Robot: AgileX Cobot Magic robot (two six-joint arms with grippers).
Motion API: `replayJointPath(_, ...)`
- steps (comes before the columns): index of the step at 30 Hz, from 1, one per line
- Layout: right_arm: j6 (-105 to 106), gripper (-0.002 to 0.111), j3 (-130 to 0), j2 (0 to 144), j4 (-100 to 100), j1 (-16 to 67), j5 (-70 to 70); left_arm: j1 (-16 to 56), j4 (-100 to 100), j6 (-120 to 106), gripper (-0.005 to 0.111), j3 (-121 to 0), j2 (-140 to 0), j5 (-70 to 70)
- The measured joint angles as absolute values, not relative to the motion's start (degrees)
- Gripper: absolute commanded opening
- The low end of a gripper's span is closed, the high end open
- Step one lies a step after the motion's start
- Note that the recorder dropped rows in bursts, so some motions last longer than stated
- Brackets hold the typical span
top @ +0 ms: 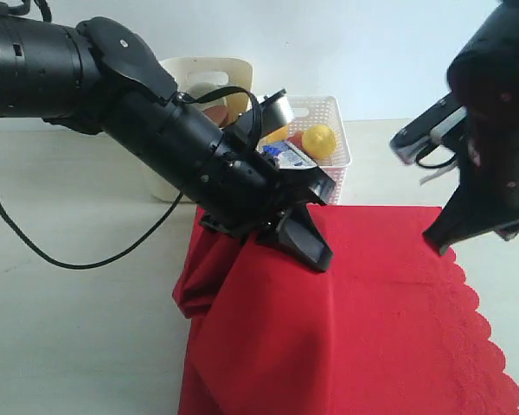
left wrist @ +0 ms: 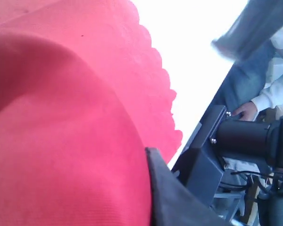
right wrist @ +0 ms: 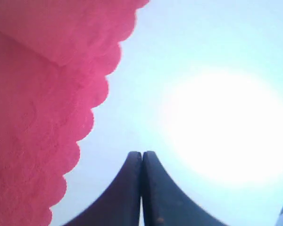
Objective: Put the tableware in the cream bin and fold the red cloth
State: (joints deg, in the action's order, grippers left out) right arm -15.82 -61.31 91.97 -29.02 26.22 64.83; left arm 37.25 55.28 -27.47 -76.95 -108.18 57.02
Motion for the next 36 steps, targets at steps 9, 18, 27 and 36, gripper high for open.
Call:
replayJointPath(9,-10.44,0.000,-61.85,91.23,-14.27,15.31,56.49,41.51,56.91,-31.11,0.008,-79.49,-115.09,48.40)
replayJointPath(18,-3.11,0.000,-61.85,91.23,-4.10,15.21,53.92,42.30,64.74,-45.43,0.078,-80.38,-119.03,46.33)
replayJointPath(27,-0.63,0.000,-62.07,86.86,-1.28,15.21,54.41,42.53,63.32,-51.44,0.081,-81.72,-118.70,52.44)
replayJointPath(36,-0.63,0.000,-62.07,82.73,-0.60,15.21,54.44,42.62,47.31,-45.81,0.077,-82.09,-110.99,53.87)
